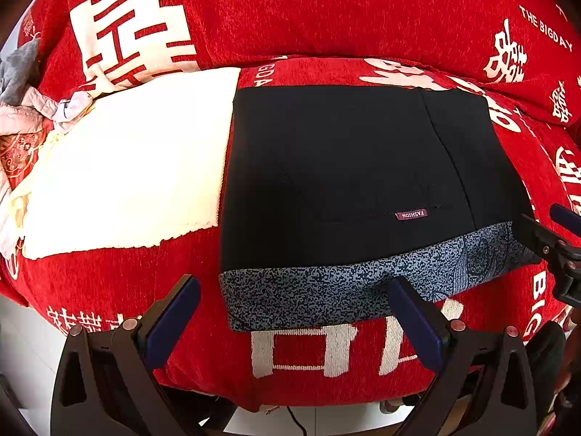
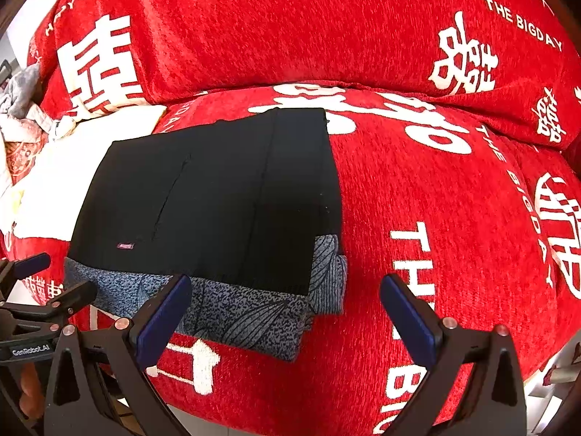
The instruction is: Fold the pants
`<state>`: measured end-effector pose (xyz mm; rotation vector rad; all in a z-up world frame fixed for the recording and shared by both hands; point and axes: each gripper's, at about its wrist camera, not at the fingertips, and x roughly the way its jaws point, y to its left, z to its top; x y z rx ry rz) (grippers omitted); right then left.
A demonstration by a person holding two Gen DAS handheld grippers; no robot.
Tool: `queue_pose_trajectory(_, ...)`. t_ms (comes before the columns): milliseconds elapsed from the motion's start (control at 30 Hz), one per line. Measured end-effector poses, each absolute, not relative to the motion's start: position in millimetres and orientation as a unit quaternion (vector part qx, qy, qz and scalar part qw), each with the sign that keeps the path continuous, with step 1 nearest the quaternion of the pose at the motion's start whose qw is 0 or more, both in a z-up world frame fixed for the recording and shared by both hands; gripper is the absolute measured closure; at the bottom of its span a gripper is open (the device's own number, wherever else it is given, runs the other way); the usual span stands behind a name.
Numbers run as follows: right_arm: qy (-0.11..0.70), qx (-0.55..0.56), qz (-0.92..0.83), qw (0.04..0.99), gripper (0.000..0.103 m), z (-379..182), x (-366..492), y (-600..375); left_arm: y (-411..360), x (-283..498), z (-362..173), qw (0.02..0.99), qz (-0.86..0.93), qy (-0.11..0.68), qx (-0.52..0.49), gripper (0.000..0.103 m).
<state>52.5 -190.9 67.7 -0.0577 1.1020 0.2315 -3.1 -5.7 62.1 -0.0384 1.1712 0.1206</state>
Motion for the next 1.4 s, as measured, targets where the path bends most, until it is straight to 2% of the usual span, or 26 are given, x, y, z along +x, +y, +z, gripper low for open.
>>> queue_pose_trajectory(633, 0.538, -0.015, 0.118, 0.835, 0.0, 54.1, 68.8, -190.4, -3.3, -1.0, 58.8, 0.829, 0.058, 0.556, -0.019, 0.0)
queue_pose_trajectory(900, 0.565, 0.058, 0.155, 0.808, 0.0, 24.6, 84.4, -193.6, 2.2, 2.5, 46.1, 0.82, 0.055, 0.568, -0.027, 0.0)
queue_pose_trajectory(1400, 0.556, 0.025, 0.144, 0.818, 0.0, 43.7, 79.2, -190.3, 2.7, 5.7, 49.4, 0.823, 0.053, 0.564, -0.026, 0.0)
